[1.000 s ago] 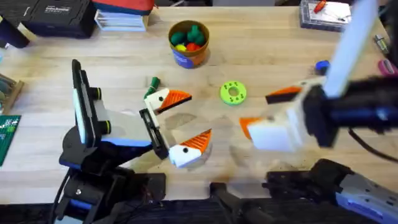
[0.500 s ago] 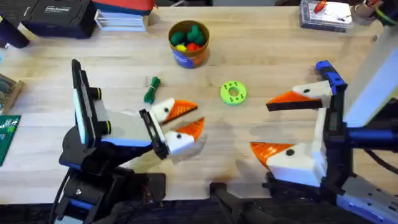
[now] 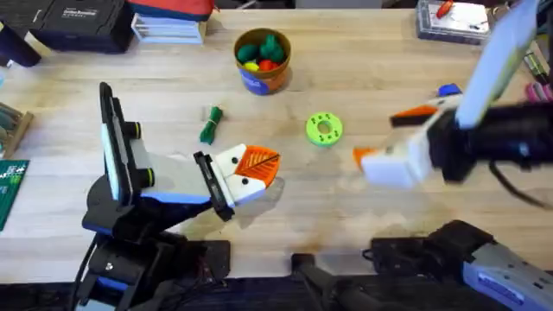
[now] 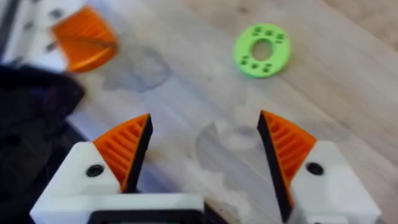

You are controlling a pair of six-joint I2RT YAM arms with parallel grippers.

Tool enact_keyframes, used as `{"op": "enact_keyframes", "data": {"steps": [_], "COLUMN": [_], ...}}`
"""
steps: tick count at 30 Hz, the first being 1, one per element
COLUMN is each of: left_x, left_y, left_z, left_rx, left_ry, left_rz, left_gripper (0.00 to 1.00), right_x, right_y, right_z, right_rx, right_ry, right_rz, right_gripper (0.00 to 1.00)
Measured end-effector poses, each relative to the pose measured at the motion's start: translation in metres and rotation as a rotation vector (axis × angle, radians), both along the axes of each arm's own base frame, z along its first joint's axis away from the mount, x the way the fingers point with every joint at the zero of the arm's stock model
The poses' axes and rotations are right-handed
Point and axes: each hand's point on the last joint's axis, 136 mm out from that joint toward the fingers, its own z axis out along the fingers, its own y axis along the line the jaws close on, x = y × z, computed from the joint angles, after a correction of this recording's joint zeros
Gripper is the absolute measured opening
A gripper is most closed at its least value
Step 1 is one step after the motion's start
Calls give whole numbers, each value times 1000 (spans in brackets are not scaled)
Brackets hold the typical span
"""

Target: Pick up the gripper from the table and insert it into the empty holder that is missing its gripper. Then pick up a screw, insert it into the mounting hole, and use the screwdriver to tighten it. Finally, clean up the table by picking up the vegetable and placing it into the bucket.

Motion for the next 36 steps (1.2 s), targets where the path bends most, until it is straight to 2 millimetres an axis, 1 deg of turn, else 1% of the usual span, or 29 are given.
{"op": "enact_keyframes", "data": {"steps": [1, 4, 7, 9, 12, 13, 15, 16, 19, 23, 27, 31, 34, 36], "left_x": [0, 0, 0, 0, 0, 0, 0, 0, 0, 0, 0, 0, 0, 0], "left_y": [0, 0, 0, 0, 0, 0, 0, 0, 0, 0, 0, 0, 0, 0], "left_z": [0, 0, 0, 0, 0, 0, 0, 0, 0, 0, 0, 0, 0, 0], "left_rx": [0, 0, 0, 0, 0, 0, 0, 0, 0, 0, 0, 0, 0, 0], "left_ry": [0, 0, 1, 0, 0, 0, 0, 0, 0, 0, 0, 0, 0, 0], "left_rz": [0, 0, 0, 0, 0, 0, 0, 0, 0, 0, 0, 0, 0, 0], "left_gripper": [12, 12, 12, 12, 12, 12, 12, 12, 12, 12, 12, 12, 12, 12], "right_x": [12, 53, 93, 116, 139, 144, 150, 153, 160, 172, 171, 168, 165, 165], "right_y": [-8, -43, -90, -129, -184, -204, -229, -238, -259, -276, -283, -290, -293, -294], "right_z": [-2, -9, -18, -28, -48, -58, -75, -82, -98, -105, -119, -143, -163, -173], "right_rx": [-7, -26, -35, -41, -53, -58, -71, -81, -132, -252, -361, -425, -443, -449], "right_ry": [0, 4, 8, 17, 43, 60, 88, 94, 82, 20, 24, 85, 139, 158], "right_rz": [-50, -239, -433, -562, -723, -773, -823, -828, -799, -717, -593, -534, -507, -495], "right_gripper": [994, 994, 994, 994, 994, 994, 994, 994, 994, 994, 994, 994, 994, 994]}}
